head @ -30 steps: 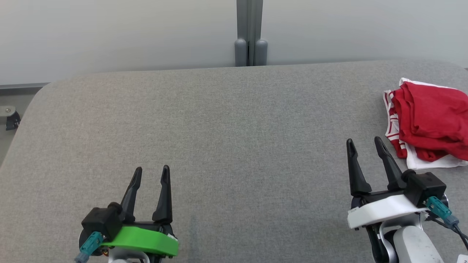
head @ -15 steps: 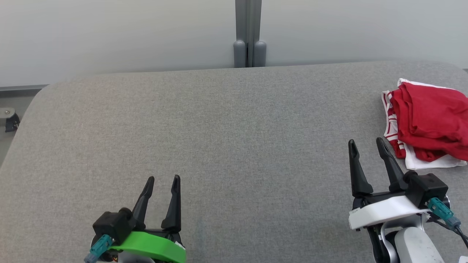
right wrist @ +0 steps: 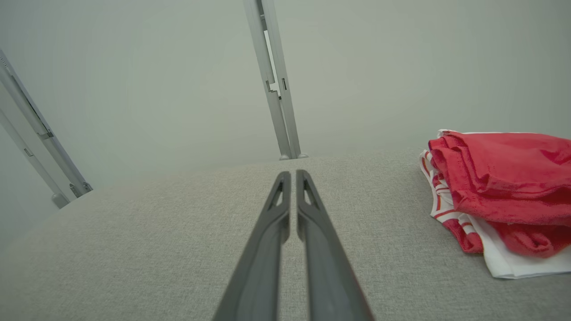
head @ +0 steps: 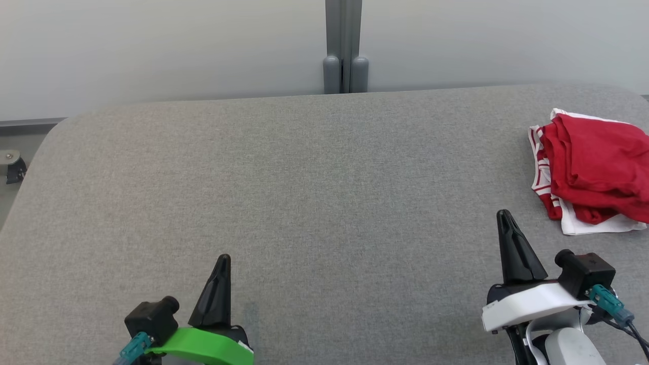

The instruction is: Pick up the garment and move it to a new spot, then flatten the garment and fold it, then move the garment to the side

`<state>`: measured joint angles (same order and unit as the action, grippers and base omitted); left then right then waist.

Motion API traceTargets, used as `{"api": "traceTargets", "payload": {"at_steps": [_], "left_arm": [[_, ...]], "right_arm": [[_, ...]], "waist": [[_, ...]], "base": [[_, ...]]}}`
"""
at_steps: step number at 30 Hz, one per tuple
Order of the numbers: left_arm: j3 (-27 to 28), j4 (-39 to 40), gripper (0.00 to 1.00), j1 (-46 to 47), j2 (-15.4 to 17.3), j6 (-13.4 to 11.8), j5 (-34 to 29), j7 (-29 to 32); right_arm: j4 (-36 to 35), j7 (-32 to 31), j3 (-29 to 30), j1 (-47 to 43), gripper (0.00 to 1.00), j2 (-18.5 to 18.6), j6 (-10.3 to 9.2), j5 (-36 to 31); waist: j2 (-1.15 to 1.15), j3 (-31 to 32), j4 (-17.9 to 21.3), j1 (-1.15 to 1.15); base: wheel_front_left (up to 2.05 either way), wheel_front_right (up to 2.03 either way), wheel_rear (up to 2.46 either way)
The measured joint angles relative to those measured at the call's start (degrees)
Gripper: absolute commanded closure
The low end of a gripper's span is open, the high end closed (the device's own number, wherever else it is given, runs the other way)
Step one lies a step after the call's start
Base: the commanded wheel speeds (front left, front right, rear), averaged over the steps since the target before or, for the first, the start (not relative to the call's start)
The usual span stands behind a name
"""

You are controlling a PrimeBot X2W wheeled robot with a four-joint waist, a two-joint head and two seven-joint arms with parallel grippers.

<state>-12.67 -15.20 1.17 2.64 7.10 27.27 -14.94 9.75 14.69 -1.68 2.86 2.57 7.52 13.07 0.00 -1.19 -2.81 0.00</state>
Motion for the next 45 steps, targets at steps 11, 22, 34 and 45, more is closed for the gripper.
{"api": "traceTargets", "payload": {"at_steps": [11,22,34,45], "left_arm": [[1.9,0.1,1.0,0.0,0.4,0.0,10.1,2.6],[3.7,0.0,1.0,0.2,0.8,0.0,19.2,4.9],[5.7,0.1,1.0,0.9,1.2,0.0,27.5,7.1],[7.5,0.4,1.0,1.4,1.4,0.0,34.4,9.2]], "right_arm": [[0.6,-2.6,0.5,-0.1,1.0,0.2,0.0,12.0],[1.2,-5.1,1.3,0.1,1.0,0.5,0.0,22.7],[1.7,-7.6,2.1,0.5,1.0,0.8,-0.03,32.6],[2.1,-9.6,2.8,1.0,1.0,0.9,-0.03,40.8]], "waist": [[0.0,0.1,0.3,0.0],[0.0,0.2,0.5,0.0],[0.0,0.3,0.8,0.0],[0.0,0.4,1.0,0.0]], "base": [[0.0,0.0,0.0],[0.0,0.0,0.0],[0.0,0.0,0.0],[0.0,0.0,0.0]]}}
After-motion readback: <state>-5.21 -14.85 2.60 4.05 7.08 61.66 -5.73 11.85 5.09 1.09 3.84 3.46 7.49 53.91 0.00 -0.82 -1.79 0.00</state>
